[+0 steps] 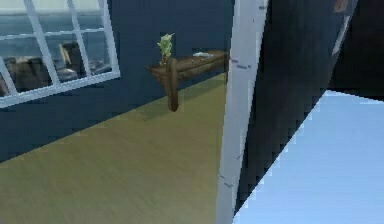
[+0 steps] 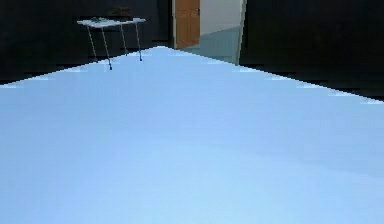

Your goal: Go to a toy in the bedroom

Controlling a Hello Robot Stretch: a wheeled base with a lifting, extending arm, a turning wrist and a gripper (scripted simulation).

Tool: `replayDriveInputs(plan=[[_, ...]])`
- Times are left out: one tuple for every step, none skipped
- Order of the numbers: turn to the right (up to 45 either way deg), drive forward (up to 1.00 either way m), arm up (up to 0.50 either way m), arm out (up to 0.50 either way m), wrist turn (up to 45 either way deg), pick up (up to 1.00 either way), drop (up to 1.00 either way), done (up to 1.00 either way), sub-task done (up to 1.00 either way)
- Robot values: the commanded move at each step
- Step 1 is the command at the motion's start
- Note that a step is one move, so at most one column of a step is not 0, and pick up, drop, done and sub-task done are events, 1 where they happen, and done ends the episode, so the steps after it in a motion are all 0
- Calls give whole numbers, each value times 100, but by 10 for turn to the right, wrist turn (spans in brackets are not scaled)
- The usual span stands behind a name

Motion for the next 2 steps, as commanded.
replayDriveInputs(plan=[[0, 30, 0, 0, 0, 0, 0, 0, 0], [-60, 0, 0, 0, 0, 0, 0, 0, 0]])
